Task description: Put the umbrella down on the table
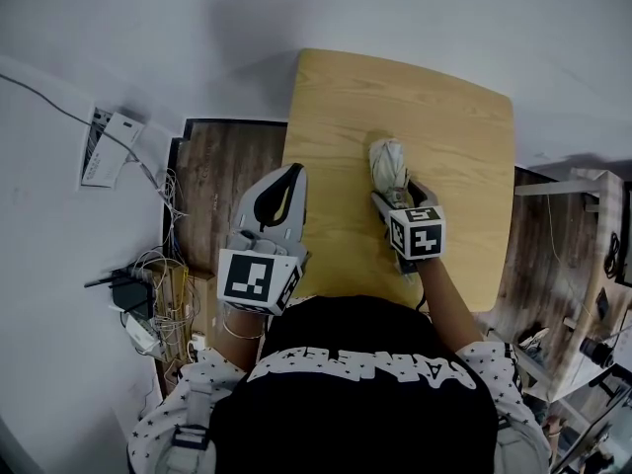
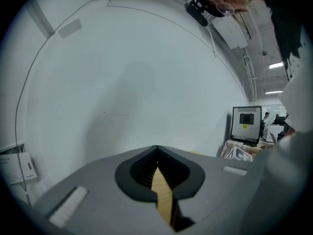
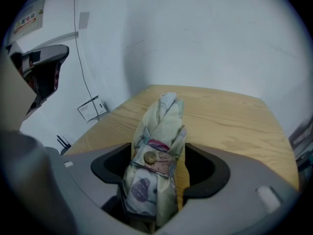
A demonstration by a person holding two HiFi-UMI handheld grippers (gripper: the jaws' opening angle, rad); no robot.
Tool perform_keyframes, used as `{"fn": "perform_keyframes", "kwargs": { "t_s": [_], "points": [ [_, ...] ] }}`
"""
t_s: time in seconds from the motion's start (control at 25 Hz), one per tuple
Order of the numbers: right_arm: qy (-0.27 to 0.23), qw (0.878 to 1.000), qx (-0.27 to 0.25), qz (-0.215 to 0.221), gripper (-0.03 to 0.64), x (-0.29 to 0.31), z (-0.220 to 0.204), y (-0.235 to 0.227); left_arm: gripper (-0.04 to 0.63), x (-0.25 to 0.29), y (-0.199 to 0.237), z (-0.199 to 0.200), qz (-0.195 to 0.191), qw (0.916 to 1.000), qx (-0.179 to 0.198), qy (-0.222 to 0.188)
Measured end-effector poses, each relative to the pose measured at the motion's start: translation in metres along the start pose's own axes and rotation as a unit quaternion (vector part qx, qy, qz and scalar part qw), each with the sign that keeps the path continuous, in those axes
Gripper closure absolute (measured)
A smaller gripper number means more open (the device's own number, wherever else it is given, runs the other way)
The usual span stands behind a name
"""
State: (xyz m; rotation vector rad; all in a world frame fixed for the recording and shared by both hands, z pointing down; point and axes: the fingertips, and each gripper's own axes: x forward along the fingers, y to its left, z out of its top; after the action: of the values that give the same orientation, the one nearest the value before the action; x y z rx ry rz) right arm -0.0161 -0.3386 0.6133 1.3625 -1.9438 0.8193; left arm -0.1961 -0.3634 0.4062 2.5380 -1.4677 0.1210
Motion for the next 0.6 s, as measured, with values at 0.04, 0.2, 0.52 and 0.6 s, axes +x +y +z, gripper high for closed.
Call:
{"fn": "perform_keyframes", "kwargs": {
  "t_s": [0.04, 0.2, 0.52, 0.6],
  "points": [
    [-0.004, 1.000, 0.000, 0.000, 0.253, -0.001, 0.002, 0.000, 0.594, 0.000, 0.000, 0.000, -0.001, 1.0000, 0.000, -0.001],
    [-0.015, 1.000, 0.000, 0.003, 0.232, -0.008, 0.006, 0.002, 0.594, -0.003, -0.001, 0.002, -0.002, 1.0000, 0.003, -0.003],
    [-0.057, 0.998, 0.008, -0.013, 0.315, -0.033, 0.018, 0.002, 0.594, -0.007, -0.007, 0.004, -0.014, 0.9999, 0.003, -0.006],
    [-0.075, 0.997, 0.017, -0.018, 0.350, -0.040, 0.022, 0.000, 0.594, -0.008, -0.010, 0.004, -0.019, 0.9998, 0.004, -0.006]
  ]
}}
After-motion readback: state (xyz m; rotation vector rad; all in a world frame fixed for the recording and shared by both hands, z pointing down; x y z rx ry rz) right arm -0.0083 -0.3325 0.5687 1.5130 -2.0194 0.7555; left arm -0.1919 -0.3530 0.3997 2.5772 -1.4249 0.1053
